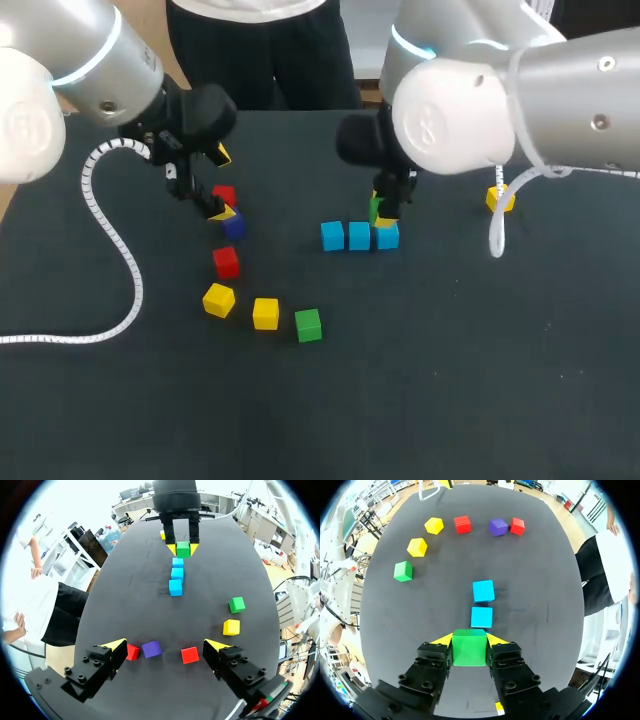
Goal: Place the blue cubes, place green cubes on the blue cubes, place the yellow cubes on the green cubes, then place the red cubes on the yellow cubes, and place purple cube on the red cubes.
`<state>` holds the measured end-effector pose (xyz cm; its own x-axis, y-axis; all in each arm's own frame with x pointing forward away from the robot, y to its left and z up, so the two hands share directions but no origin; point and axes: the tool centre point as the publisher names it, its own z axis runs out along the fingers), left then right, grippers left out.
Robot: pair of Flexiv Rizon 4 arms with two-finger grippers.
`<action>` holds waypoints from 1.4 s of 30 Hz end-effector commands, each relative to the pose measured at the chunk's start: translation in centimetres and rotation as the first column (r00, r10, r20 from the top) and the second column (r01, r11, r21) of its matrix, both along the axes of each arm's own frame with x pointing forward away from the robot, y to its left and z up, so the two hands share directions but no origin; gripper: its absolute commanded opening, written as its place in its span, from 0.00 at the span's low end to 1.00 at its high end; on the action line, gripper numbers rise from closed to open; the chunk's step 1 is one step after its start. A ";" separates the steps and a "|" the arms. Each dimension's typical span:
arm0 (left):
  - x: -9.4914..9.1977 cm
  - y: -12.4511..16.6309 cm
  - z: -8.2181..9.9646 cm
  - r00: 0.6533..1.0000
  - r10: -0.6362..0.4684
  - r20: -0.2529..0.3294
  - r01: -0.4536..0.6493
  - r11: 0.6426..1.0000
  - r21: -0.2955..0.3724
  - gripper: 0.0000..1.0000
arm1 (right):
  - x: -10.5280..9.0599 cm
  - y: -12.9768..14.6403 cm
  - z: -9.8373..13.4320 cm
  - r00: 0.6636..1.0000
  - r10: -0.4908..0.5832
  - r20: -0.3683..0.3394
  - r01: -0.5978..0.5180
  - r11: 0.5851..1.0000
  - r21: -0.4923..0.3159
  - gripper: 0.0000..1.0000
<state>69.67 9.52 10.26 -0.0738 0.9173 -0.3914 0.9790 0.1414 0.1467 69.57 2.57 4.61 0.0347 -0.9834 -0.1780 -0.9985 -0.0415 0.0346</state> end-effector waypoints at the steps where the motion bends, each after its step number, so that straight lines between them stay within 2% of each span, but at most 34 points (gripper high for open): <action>1: 0.2 -0.1 0.0 1.000 -0.001 -0.003 0.001 1.000 0.004 1.00 | 0.7 0.2 -0.3 1.000 0.000 -0.017 0.000 1.000 -0.003 0.00; 11: 0.2 -0.1 0.0 1.000 -0.001 -0.003 0.001 1.000 0.004 1.00 | 0.9 -0.1 -0.3 1.000 -0.011 -0.015 0.011 1.000 0.029 0.00; 29: 0.2 -0.1 0.0 1.000 -0.001 -0.003 0.001 1.000 0.004 1.00 | 0.9 -0.1 -0.3 1.000 -0.011 -0.015 0.011 1.000 0.029 0.00; 42: 0.2 -0.1 0.0 1.000 -0.001 -0.003 0.001 1.000 0.004 1.00 | 0.5 0.7 -1.3 1.000 0.013 -0.018 -0.013 1.000 0.028 0.00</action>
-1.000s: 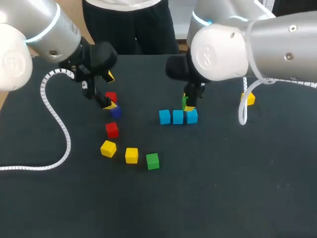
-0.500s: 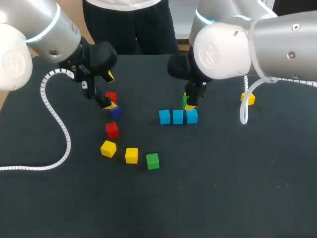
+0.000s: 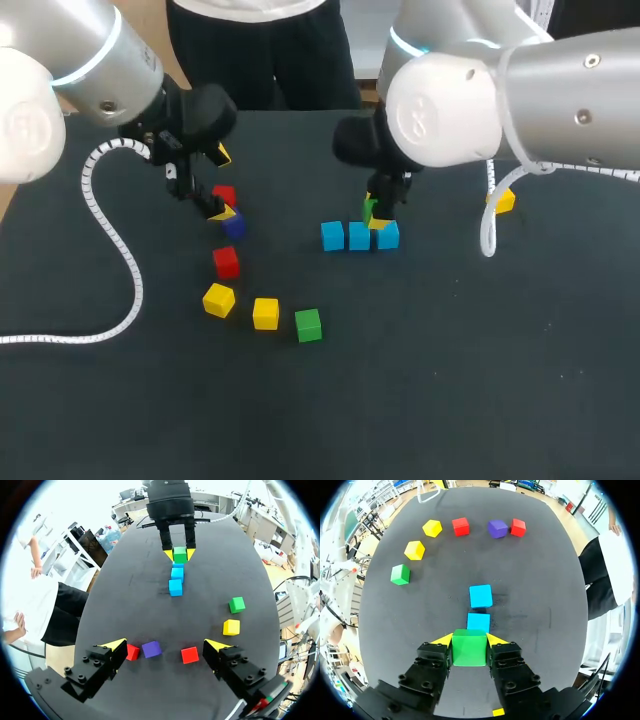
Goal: Place the blue cubes, place green cubes on the blue cubes, place the yellow cubes on the green cubes, then place the red cubes on the yellow cubes, and place purple cube on the red cubes.
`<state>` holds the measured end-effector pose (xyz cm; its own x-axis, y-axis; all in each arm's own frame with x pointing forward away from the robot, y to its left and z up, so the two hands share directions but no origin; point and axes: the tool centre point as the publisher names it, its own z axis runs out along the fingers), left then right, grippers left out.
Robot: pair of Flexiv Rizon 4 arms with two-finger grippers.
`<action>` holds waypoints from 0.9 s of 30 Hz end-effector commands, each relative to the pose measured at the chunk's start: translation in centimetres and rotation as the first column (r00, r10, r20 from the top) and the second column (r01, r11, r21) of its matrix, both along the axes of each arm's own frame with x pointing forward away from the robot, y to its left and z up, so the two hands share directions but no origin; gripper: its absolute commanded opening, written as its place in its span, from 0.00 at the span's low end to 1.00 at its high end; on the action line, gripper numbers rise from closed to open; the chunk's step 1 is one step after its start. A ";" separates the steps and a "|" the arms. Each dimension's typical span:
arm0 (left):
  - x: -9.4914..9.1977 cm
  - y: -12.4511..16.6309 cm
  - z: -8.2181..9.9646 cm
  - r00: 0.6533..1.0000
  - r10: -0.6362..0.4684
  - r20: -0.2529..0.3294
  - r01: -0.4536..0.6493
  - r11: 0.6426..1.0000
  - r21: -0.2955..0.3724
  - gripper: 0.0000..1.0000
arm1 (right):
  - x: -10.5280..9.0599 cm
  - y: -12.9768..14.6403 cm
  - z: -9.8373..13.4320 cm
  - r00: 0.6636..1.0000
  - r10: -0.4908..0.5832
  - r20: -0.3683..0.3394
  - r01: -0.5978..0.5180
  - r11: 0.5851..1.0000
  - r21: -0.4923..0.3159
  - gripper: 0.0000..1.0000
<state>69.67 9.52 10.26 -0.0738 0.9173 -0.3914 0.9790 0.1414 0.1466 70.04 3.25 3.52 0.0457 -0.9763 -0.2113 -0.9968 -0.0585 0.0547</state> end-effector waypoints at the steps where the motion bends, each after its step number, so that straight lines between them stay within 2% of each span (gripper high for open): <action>1: 0.2 -0.1 0.0 1.000 -0.001 -0.003 0.001 1.000 0.004 1.00 | 0.1 0.0 -0.2 1.000 -0.002 0.010 0.002 1.000 -0.015 0.00; 8: 0.2 -0.1 0.0 1.000 -0.001 -0.003 0.001 1.000 0.004 1.00 | 0.5 0.3 -0.5 0.999 0.006 0.041 -0.004 0.999 -0.051 0.00; 19: 0.2 -0.1 0.0 1.000 -0.001 -0.003 0.001 1.000 0.004 1.00 | 1.0 0.0 -1.8 0.999 -0.017 0.033 0.020 0.996 -0.090 0.00; 27: 0.2 -0.1 0.0 1.000 -0.001 -0.003 0.001 1.000 0.004 1.00 | 1.2 0.0 -1.9 0.999 -0.031 0.033 0.034 0.994 -0.103 0.00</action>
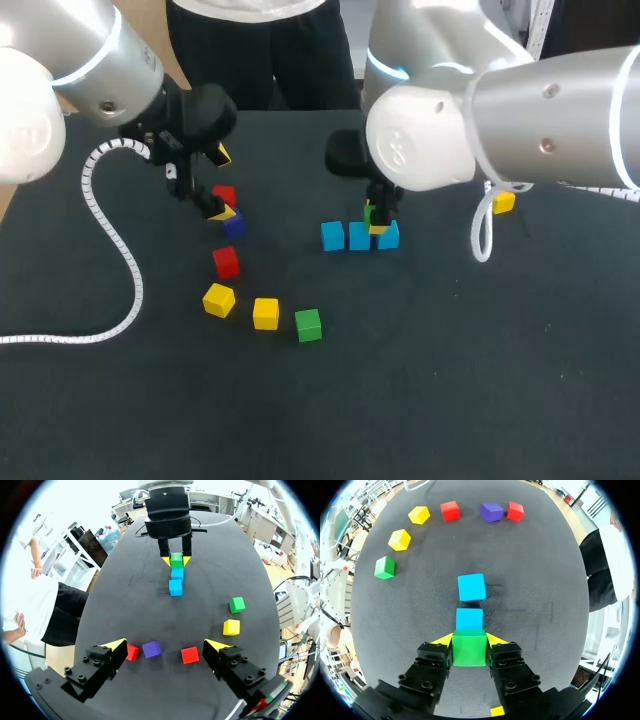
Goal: Place the blue cubes, place green cubes on the blue cubes, place the yellow cubes on the green cubes, then place the red cubes on the yellow cubes, and place purple cube on the red cubes.
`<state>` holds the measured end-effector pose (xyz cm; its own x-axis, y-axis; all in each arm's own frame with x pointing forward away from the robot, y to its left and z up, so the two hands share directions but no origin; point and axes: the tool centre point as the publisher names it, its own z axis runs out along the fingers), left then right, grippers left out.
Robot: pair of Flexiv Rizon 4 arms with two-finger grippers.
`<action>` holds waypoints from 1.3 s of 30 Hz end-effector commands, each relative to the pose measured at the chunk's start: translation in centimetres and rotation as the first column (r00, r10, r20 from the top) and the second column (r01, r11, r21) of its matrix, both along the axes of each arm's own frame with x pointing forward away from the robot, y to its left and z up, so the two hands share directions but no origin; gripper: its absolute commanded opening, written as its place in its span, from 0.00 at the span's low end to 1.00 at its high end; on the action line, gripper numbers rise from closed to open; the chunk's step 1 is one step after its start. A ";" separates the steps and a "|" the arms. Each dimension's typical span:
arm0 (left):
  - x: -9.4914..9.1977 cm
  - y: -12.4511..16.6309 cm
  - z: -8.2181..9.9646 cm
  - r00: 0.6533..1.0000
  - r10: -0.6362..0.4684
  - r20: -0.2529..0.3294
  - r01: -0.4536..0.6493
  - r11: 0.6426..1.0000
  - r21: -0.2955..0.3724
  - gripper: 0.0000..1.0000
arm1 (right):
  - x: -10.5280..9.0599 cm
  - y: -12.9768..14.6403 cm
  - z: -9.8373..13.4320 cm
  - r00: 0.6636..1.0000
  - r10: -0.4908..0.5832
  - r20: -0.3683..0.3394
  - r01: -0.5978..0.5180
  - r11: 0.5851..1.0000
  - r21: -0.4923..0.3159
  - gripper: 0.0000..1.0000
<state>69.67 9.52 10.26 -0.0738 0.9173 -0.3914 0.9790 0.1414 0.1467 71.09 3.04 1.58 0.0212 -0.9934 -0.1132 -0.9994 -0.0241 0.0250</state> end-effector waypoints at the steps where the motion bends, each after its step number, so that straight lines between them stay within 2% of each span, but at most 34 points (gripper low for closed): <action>1: 0.2 -0.1 0.0 1.000 -0.001 -0.003 0.001 1.000 0.004 1.00 | 0.1 0.1 0.0 1.000 -0.004 -0.003 0.004 1.000 -0.007 0.00; 39: 0.2 -0.1 0.0 1.000 -0.001 -0.003 0.001 1.000 0.004 1.00 | -0.3 -0.2 -0.6 1.000 -0.012 -0.023 0.011 0.999 -0.047 0.00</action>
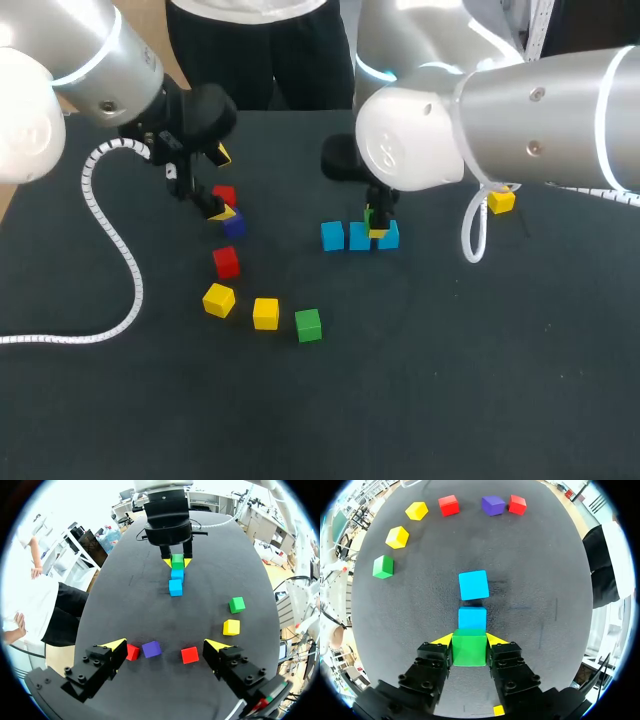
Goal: Place the blue cubes, place green cubes on the blue cubes, place the yellow cubes on the green cubes, then place the red cubes on the yellow cubes, and place purple cube on the red cubes.
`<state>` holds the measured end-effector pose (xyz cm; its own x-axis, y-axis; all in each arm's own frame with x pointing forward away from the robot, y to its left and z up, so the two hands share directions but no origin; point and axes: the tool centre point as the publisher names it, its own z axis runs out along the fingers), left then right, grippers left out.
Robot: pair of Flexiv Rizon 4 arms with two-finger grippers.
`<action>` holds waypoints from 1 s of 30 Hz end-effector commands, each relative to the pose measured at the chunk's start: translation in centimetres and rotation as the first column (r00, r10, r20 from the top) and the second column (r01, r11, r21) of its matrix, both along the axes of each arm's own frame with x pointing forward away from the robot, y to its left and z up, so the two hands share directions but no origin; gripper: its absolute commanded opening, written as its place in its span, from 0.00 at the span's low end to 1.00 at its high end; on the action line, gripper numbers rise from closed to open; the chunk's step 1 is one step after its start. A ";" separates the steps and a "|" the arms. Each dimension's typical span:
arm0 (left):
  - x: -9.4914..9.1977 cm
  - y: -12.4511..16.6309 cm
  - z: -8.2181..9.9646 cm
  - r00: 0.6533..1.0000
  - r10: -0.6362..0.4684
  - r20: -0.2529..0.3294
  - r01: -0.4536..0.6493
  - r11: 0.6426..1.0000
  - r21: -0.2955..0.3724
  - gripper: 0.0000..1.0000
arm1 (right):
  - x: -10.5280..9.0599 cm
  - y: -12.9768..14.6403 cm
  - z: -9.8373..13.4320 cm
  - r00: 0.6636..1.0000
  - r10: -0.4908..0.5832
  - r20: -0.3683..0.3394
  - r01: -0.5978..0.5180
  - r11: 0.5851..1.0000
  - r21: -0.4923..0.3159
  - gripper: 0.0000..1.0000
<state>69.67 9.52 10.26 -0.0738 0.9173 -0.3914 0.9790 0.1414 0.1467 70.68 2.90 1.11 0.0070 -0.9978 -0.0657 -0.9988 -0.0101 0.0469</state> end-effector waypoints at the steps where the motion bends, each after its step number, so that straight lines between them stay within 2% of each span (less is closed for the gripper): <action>1: 0.2 -0.1 0.0 1.000 -0.001 -0.003 0.001 1.000 0.004 1.00 | 0.1 0.0 -0.1 1.000 0.001 -0.003 -0.001 1.000 0.001 0.00; 20: 0.2 -0.1 0.0 1.000 -0.001 -0.003 0.001 1.000 0.004 1.00 | 0.5 0.0 -0.2 1.000 0.004 -0.006 -0.004 1.000 -0.003 0.00; 24: 0.2 -0.1 0.0 1.000 -0.001 -0.003 0.001 1.000 0.004 1.00 | 0.5 0.0 -0.4 1.000 0.005 -0.011 -0.005 1.000 -0.003 0.03; 25: 0.2 -0.1 0.0 1.000 -0.001 -0.003 0.001 1.000 0.004 1.00 | 0.5 0.0 -0.4 1.000 0.004 -0.012 -0.004 1.000 -0.002 0.12; 26: 0.2 -0.1 0.0 1.000 -0.001 -0.003 0.001 1.000 0.004 1.00 | 0.5 0.0 -0.4 1.000 0.002 -0.012 -0.002 1.000 -0.002 0.35; 27: 0.2 -0.1 0.0 1.000 -0.001 -0.003 0.001 1.000 0.004 1.00 | 0.5 0.0 -0.4 1.000 0.002 -0.013 -0.002 1.000 -0.001 0.84; 28: 0.2 -0.1 0.0 1.000 -0.001 -0.003 0.001 1.000 0.004 1.00 | 0.5 0.0 -0.4 1.000 0.001 -0.014 -0.001 1.000 -0.001 1.00; 30: 0.2 -0.1 0.0 1.000 -0.001 -0.003 0.001 1.000 0.004 1.00 | 0.5 0.0 -0.4 1.000 0.000 -0.014 0.000 1.000 0.000 1.00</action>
<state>69.67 9.52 10.26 -0.0738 0.9173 -0.3914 0.9790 0.1414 0.1467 71.04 2.89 0.82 0.0059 -0.9979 -0.0639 -0.9982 -0.0097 0.0584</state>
